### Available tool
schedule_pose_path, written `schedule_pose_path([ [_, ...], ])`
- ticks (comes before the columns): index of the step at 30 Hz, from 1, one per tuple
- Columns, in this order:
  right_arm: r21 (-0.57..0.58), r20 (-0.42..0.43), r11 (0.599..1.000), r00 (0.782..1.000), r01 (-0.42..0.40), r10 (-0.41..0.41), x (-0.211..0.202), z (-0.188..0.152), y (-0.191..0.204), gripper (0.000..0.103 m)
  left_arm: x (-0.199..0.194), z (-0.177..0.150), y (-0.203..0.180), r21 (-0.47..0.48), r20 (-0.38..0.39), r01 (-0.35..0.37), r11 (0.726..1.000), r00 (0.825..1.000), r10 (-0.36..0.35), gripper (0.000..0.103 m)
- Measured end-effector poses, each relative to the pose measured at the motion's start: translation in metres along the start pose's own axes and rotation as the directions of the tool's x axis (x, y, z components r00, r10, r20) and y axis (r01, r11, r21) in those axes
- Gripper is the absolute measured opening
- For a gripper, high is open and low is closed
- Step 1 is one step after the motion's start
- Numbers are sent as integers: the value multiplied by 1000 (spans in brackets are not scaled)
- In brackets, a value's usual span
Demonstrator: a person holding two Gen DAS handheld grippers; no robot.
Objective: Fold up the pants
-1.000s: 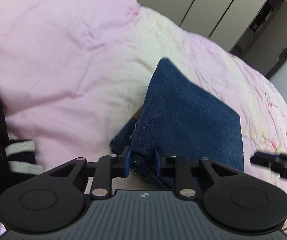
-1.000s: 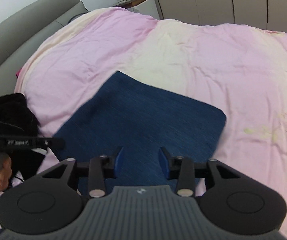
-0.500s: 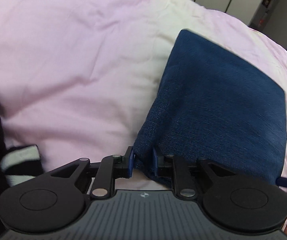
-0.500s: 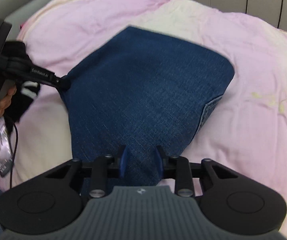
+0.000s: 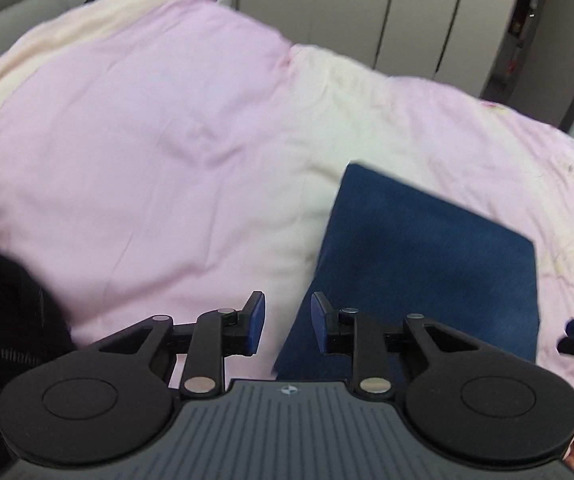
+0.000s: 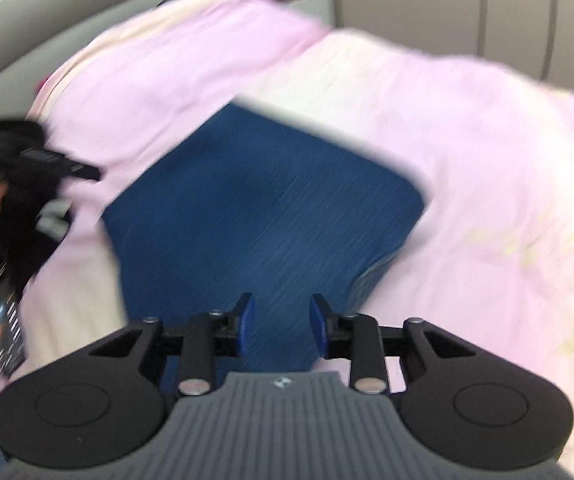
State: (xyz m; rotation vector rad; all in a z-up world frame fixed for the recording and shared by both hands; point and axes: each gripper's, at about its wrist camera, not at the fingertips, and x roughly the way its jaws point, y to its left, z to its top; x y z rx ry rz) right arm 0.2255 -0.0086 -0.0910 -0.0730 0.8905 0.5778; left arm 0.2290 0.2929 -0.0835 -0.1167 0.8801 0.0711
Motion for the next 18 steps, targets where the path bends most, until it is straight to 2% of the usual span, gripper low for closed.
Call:
schedule_pose_path([
  [2,46,22,999,999,24,-26,3,17,-17,24,8,11,-14,37,29,-12,999,1000,11,27],
  [5,119,33,992,998,40,-44,17,36,-40,19,35,21,-30,37,30,4,999,1000,-5,17],
  [9,145,24,988,998,57,-61,39,49,-54,17,77,19,-35,-13,-18,9,1000,1000,-9,13],
  [11,142,-10,987,997,77,-76,56,52,-61,13,99,16,-32,-33,-55,-4,999,998,3,13],
  [14,164,-61,983,995,89,-80,90,48,-72,7,122,8,-29,-45,-92,-15,999,996,10,20],
  [18,160,-91,983,993,86,-72,119,43,-78,5,138,12,-21,-90,-119,-6,996,993,-5,23],
])
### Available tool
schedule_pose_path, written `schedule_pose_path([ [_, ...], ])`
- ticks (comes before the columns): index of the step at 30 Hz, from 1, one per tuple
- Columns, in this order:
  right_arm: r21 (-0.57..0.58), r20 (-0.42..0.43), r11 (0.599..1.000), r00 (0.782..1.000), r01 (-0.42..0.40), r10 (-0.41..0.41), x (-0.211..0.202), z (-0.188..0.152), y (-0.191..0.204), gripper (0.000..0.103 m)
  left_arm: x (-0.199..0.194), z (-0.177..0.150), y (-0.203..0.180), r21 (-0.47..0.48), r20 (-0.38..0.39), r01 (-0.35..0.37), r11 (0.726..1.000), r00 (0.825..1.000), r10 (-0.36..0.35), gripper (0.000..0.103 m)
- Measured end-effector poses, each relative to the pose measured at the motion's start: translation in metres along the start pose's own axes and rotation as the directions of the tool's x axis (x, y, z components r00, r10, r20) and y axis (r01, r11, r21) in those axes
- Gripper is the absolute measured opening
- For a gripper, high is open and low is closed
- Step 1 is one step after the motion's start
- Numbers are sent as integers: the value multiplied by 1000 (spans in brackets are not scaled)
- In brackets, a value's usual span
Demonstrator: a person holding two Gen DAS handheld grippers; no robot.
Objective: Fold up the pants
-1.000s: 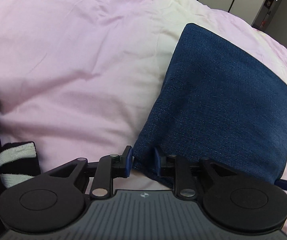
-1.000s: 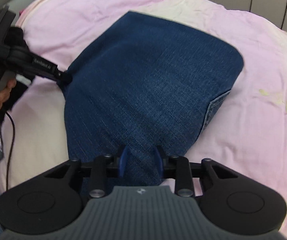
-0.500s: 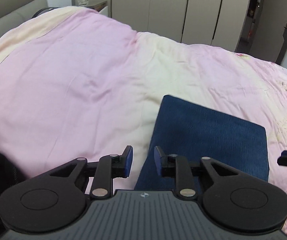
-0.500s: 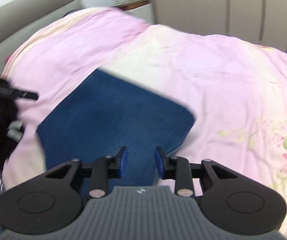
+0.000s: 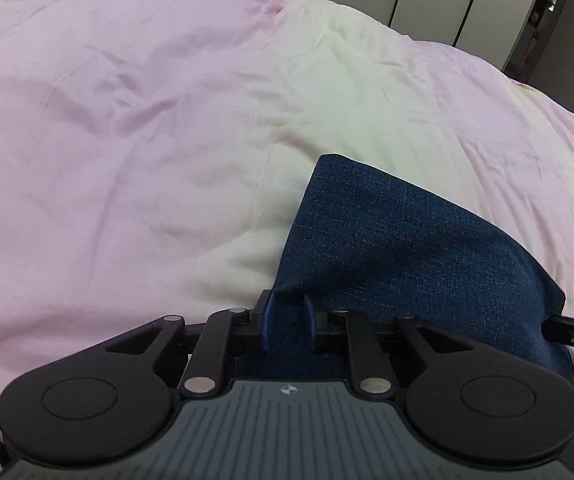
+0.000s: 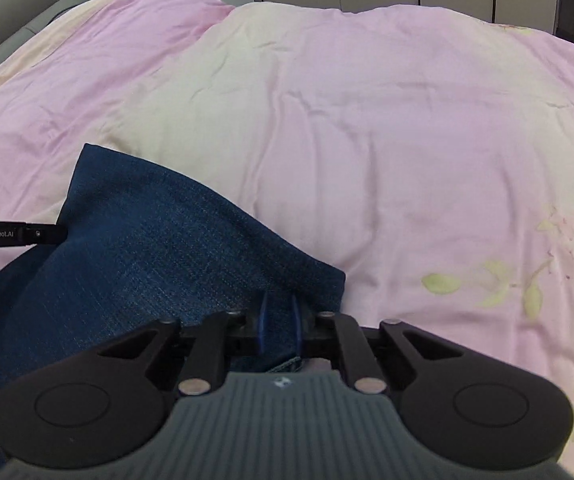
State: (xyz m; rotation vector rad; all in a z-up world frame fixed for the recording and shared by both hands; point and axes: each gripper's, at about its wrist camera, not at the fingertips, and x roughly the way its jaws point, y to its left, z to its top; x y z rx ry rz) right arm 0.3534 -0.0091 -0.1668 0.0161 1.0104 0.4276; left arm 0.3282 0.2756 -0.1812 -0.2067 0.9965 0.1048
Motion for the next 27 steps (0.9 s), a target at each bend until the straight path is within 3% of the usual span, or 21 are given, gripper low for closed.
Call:
schedule_pose_path([
  [6,18,-53,1000,999,7,-6,10,10,1,5,-7,4,-1,-2,-13,-19,1000,1000,19,26],
  [9,52,-76,999,997,-14,18,-3,14,-5,9,-30,9,6,-58,-18,6,998,1000,-7,29],
  [10,74,-74,997,997,-27,32,-12,14,-7,24,-40,8,12,-83,-15,24,996,1000,-26,32],
  [11,104,-67,994,996,-45,52,-23,11,-10,63,-49,6,17,-101,-16,46,994,999,-48,39],
  [12,133,-55,990,996,-56,63,-34,7,-11,81,-60,3,23,-122,-12,77,990,997,-79,48],
  [13,161,-30,983,995,-85,91,-46,1,-13,90,-69,-2,29,-140,-1,99,985,995,-100,52],
  [17,292,15,934,977,-206,211,-80,-36,-18,86,-96,-24,48,-224,53,142,964,990,-133,62],
  [20,411,30,875,963,-256,268,-85,-64,-21,86,-99,-43,69,-367,114,174,914,983,-141,69],
  [24,509,38,808,946,-297,323,-77,-86,-22,80,-84,-73,92,-566,154,253,784,967,-201,66],
  [27,567,42,760,932,-319,360,-69,-93,-22,78,-71,-89,99,-643,185,271,716,963,-199,66],
])
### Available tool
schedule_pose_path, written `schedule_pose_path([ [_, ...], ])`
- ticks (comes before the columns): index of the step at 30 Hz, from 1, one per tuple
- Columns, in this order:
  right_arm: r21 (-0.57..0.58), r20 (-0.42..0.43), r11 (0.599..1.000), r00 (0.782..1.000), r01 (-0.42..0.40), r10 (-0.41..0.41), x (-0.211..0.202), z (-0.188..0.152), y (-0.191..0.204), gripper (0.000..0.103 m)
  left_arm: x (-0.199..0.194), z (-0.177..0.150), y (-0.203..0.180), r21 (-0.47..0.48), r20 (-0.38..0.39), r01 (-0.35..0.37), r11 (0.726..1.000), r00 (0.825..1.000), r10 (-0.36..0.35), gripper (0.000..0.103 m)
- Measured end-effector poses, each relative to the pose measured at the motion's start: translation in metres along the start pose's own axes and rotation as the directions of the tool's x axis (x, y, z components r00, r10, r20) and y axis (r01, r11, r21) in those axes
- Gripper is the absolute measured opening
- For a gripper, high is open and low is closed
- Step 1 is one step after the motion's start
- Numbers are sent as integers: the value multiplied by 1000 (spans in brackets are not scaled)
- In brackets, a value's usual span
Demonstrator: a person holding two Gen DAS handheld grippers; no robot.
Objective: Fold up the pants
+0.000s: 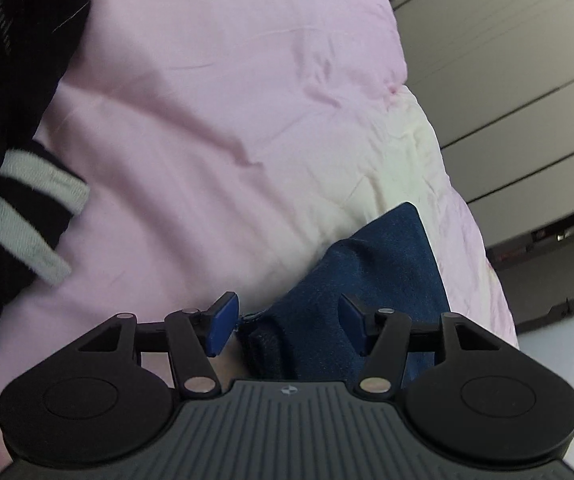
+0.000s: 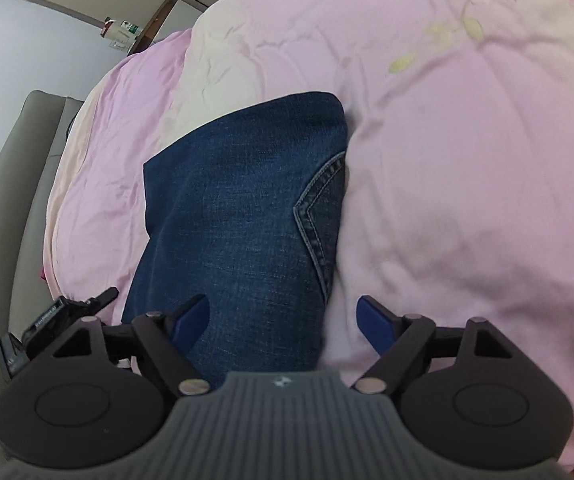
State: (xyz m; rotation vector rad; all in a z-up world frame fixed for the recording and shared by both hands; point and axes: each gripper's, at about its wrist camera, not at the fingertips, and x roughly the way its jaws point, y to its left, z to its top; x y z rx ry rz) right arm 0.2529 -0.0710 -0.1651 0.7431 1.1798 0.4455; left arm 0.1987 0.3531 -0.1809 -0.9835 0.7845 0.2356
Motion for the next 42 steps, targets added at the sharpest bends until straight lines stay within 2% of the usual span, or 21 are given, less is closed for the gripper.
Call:
schedule_pose_path([
  [2,27,-2,999,1000,-23,23,4,-2,-1,78,7,-2,10,-50,-9,12,999,1000,-13,66],
  [4,46,-10,998,999,-43,43,10,-3,0,78,15,-1,12,-45,-20,23,999,1000,-24,66],
  [6,61,-18,997,999,-50,52,18,-4,0,74,23,-2,15,-49,-37,44,998,998,-45,67],
  [9,110,-38,992,998,-53,57,35,-5,-5,65,36,-3,24,-103,-52,84,991,995,-90,67],
  [16,234,-10,967,994,-104,110,62,2,-16,61,55,-4,24,-85,-52,126,988,990,-131,67],
  [19,256,-7,961,994,-103,109,69,8,-13,61,55,-5,22,-86,-41,133,987,990,-137,57],
  [20,257,-11,961,994,-99,105,70,11,-11,57,53,-7,24,-95,-33,135,986,990,-139,52],
  [21,252,-17,963,995,-93,100,69,13,-9,54,52,-8,23,-103,-26,135,986,990,-138,48],
  [23,217,-19,973,996,-82,89,60,16,-1,42,47,-11,20,-112,-13,125,986,992,-128,44],
  [26,181,-17,981,997,-73,78,43,23,10,32,34,-13,14,-120,-7,113,986,993,-114,38],
  [28,150,-25,986,997,-69,74,33,32,21,29,26,-15,11,-125,-6,112,986,993,-114,35],
  [32,18,-33,999,998,-46,47,12,55,50,26,17,-27,7,-178,5,120,977,993,-121,32],
  [37,-116,-38,991,998,-64,60,-9,90,77,22,-1,-46,-5,-246,92,181,952,982,-163,30],
  [40,-177,-73,980,994,-87,75,-22,103,79,22,-20,-60,-27,-188,157,185,964,975,-157,30],
  [42,-177,-101,978,991,-110,94,-29,110,67,21,-24,-72,-39,-176,157,188,966,974,-161,30],
])
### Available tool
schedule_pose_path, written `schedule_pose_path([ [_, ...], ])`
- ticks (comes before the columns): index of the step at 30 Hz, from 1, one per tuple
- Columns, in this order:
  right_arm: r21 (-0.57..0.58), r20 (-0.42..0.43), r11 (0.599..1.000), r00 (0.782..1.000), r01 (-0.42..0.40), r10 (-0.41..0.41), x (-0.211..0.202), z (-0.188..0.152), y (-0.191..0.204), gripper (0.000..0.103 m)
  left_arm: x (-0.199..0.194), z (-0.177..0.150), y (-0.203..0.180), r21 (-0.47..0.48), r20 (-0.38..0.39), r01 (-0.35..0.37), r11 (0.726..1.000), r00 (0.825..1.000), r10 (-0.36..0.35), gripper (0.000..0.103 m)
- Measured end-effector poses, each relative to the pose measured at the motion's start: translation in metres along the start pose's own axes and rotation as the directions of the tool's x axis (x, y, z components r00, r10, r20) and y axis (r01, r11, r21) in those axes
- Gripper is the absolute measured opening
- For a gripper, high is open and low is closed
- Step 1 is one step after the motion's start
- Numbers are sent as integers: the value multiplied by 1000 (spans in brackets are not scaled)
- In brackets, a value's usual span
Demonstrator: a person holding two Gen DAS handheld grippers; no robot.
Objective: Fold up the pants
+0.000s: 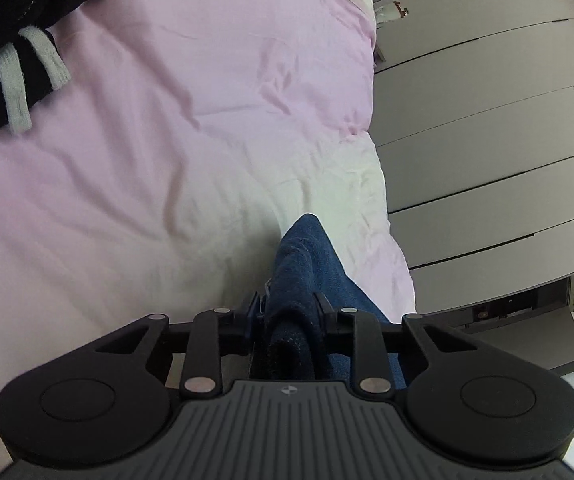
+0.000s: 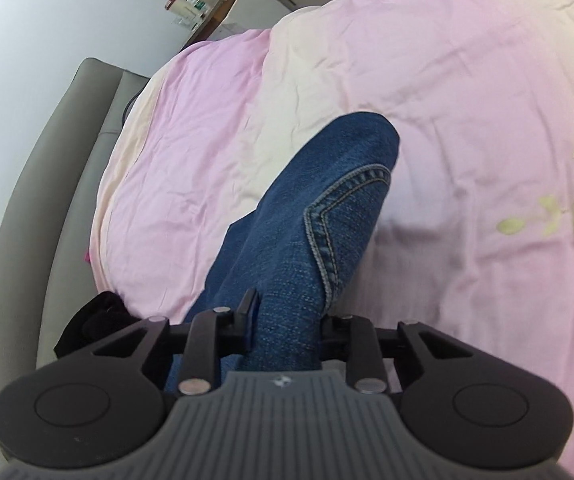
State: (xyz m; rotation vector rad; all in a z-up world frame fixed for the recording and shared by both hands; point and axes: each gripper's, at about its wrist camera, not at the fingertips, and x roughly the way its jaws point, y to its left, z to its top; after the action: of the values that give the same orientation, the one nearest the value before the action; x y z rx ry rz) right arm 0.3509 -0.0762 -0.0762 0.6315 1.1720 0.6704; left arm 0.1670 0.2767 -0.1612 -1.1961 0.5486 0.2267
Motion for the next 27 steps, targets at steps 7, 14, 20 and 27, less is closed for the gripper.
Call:
schedule_pose_path([
  [7,48,5,998,999,-43,43,-38,-4,-67,22,15,-50,-20,70,-65,-15,997,998,19,30],
  [14,103,-4,995,1000,-10,10,-48,-14,-124,23,31,-80,-32,179,-116,-95,979,986,117,30],
  [20,142,-28,990,1000,0,4,-36,-26,-157,25,43,-92,-19,229,-142,-159,960,971,194,30],
  [27,210,-16,977,999,-29,33,-25,-42,-190,26,50,-97,-6,267,-162,-145,953,968,192,33],
])
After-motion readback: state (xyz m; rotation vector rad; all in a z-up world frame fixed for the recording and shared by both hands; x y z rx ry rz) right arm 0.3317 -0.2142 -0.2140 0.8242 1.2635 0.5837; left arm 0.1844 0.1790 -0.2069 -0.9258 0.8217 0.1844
